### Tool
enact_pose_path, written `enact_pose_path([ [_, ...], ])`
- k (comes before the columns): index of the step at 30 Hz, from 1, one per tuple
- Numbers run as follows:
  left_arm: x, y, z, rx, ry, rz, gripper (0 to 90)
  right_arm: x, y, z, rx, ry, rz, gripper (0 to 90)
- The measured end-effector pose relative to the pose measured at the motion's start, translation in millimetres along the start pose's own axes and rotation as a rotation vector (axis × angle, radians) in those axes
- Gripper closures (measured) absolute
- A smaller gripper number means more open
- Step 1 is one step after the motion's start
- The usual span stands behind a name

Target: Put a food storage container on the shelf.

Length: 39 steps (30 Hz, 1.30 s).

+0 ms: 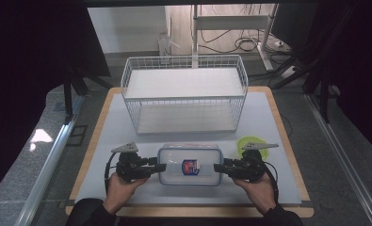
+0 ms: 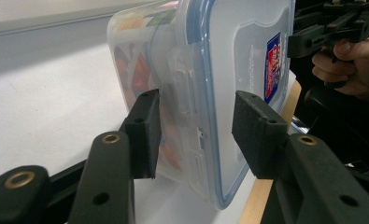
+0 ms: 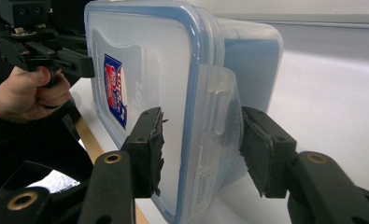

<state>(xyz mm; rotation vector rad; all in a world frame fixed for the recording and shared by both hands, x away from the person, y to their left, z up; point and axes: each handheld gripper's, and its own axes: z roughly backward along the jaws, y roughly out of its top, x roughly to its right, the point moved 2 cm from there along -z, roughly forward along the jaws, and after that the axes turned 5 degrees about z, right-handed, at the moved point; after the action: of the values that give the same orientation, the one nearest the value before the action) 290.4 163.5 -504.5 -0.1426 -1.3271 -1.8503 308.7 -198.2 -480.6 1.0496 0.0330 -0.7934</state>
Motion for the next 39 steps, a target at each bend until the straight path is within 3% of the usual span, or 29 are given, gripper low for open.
enact_pose_path([
  [6, 1.2, 12.4, 6.4, 0.011, 0.01, -0.018, 53.2, 1.4, 7.1, -1.6, 0.012, 0.017, -0.008, 51.0],
  [17, -2.6, 39.2, 22.3, 0.05, 0.025, -0.035, 53.1, -2.2, 45.1, -2.5, 0.056, 0.025, 0.041, 51.6],
  [39, 5.7, 117.5, 40.0, 0.097, 0.057, -0.092, 52.8, 6.3, 117.9, 10.7, 0.133, 0.041, 0.053, 51.3],
])
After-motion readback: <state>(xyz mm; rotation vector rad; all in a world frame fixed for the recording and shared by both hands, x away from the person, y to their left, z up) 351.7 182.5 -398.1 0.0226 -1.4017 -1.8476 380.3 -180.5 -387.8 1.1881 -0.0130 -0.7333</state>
